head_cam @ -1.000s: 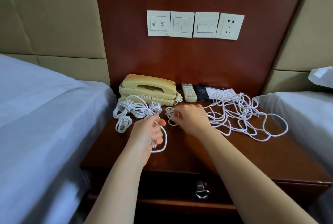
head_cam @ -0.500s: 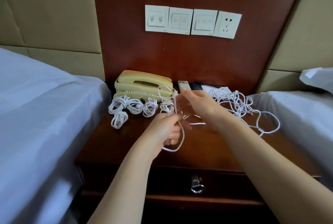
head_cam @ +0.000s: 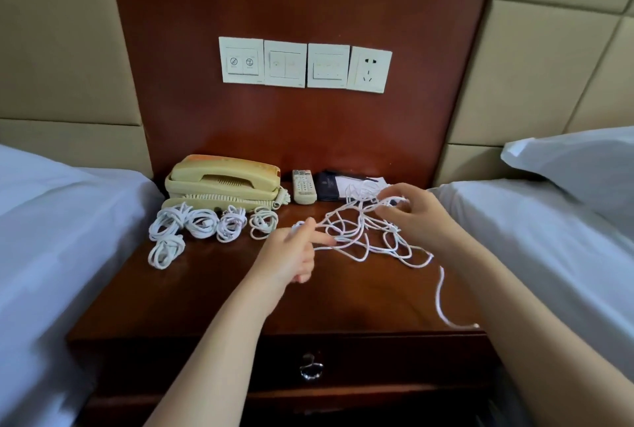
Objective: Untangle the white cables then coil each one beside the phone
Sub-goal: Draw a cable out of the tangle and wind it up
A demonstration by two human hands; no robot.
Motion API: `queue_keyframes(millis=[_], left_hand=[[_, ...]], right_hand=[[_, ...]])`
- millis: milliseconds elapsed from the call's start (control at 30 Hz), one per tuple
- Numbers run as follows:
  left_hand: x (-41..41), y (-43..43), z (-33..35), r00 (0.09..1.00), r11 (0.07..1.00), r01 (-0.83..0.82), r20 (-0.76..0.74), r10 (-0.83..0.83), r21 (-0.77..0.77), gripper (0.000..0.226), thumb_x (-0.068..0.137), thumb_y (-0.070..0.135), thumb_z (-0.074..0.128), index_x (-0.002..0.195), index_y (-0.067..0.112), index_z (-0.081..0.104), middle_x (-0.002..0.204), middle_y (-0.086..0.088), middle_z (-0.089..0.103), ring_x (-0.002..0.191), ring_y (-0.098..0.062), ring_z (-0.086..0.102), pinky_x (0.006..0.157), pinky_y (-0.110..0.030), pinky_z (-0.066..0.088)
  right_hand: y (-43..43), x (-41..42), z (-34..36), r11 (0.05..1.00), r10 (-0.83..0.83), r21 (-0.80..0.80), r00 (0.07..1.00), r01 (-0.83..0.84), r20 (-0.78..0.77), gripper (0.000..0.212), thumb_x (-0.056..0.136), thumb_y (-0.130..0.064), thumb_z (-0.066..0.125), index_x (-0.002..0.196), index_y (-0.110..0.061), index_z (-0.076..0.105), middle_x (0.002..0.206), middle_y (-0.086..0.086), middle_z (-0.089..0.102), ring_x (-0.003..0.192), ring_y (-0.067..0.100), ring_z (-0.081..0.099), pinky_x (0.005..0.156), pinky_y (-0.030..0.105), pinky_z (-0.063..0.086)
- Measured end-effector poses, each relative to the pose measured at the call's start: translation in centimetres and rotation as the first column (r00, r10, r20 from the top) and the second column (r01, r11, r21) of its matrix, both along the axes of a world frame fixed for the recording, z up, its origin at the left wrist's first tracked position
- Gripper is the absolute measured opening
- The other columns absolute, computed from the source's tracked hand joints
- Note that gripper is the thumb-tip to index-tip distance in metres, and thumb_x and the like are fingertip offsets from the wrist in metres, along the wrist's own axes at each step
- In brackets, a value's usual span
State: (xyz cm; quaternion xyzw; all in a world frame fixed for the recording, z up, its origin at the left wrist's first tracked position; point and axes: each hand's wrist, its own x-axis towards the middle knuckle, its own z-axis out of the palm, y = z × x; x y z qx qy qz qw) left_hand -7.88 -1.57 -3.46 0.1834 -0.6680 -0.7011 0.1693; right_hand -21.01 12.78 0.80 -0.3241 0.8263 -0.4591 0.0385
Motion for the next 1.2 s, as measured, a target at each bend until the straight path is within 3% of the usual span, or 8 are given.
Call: queue_keyframes(millis=[100,167,367,533,667,800,967,1200], left_hand=[[-0.6,0.3,0.2,0.998,0.991,0.033,-0.063,-0.025,0.133,0.049,0.104,0.027,0.029,0.081,-0.002,0.062,0.036,0.007,0.026,0.031,-0.004,0.024,0.036,-0.017,0.022],[-0.7,1.0,0.1,0.995,0.981,0.05,-0.09,-0.033,0.189,0.049,0.102,0.03,0.033,0.074,0.0,0.058,0.04,0.006,0.023,0.033,-0.005,0.023,0.038,-0.019,0.023],[-1.3,3.1,1.1,0.989,0.977,0.124,-0.106,-0.107,0.171,0.046,0.102,0.027,0.035,0.059,0.011,0.037,0.04,0.008,0.022,0.033,-0.005,0.021,0.037,-0.018,0.021],[-0.6,3.0,1.2,0.959,0.931,0.255,-0.189,-0.21,0.26,0.05,0.101,0.024,0.032,0.052,0.017,0.026,0.041,0.006,0.018,0.034,-0.006,0.017,0.035,-0.018,0.021],[0.0,2.7,1.0,0.946,0.891,0.289,-0.248,-0.21,0.349,0.052,0.1,0.026,0.033,0.049,0.019,0.028,0.042,0.007,0.018,0.033,-0.006,0.017,0.035,-0.019,0.02],[-0.2,2.2,1.1,0.938,0.845,0.262,-0.331,-0.107,0.467,0.05,0.095,0.029,0.038,0.046,0.019,0.03,0.04,0.007,0.018,0.03,-0.004,0.018,0.032,-0.018,0.02],[-0.7,1.5,1.1,0.933,0.714,0.247,-0.36,0.009,0.655,0.058,0.098,0.038,0.03,0.044,0.017,0.036,0.038,0.008,0.022,0.029,-0.005,0.021,0.032,-0.018,0.019],[-1.3,-0.7,1.1,0.92,0.726,-0.002,-0.284,0.271,0.688,0.046,0.1,0.028,0.025,0.055,0.017,0.033,0.038,0.008,0.024,0.029,-0.005,0.023,0.034,-0.017,0.02]], right_hand=[[1.1,-1.1,-0.9,0.917,-0.181,0.265,0.901,0.3,-0.394,0.046,0.09,-0.039,0.054,0.132,-0.025,0.042,0.103,-0.001,0.061,0.089,0.017,0.06,0.069,0.031,0.042],[1.3,-1.2,-1.6,0.817,-0.129,0.405,0.815,0.41,-0.565,0.063,0.091,-0.04,0.051,0.145,-0.023,0.023,0.133,0.006,0.047,0.12,0.028,0.045,0.088,0.039,0.041],[0.4,0.0,-2.3,0.836,0.163,0.475,0.702,0.274,-0.693,0.078,0.088,-0.007,0.047,0.15,-0.013,0.0,0.156,0.004,0.016,0.145,0.021,0.009,0.116,0.037,0.007],[-1.4,1.9,-2.0,0.919,0.392,0.181,0.861,-0.35,-0.324,0.049,0.092,0.0,0.031,0.138,-0.009,0.044,0.133,0.008,0.055,0.125,0.013,0.047,0.107,0.015,0.029],[-1.9,2.7,-3.0,0.908,0.413,-0.013,0.898,-0.419,-0.152,0.031,0.1,-0.005,0.033,0.116,-0.012,0.059,0.073,-0.007,0.057,0.063,-0.005,0.052,0.063,0.01,0.038],[-2.6,3.4,-3.6,0.924,0.364,-0.016,0.891,-0.383,-0.271,0.038,0.099,-0.009,0.042,0.067,-0.029,0.047,0.054,-0.015,0.046,0.055,0.001,0.043,0.056,0.014,0.031],[-2.5,4.6,-4.8,0.946,0.311,0.211,0.877,-0.247,-0.367,0.021,0.099,-0.021,0.039,0.085,-0.019,0.055,0.077,0.001,0.062,0.074,0.021,0.058,0.067,0.036,0.043],[-2.9,6.3,-4.6,0.825,0.457,0.542,0.755,-0.163,-0.47,0.024,0.101,-0.034,0.035,0.097,-0.018,0.053,0.104,0.006,0.061,0.098,0.028,0.058,0.067,0.029,0.032]])
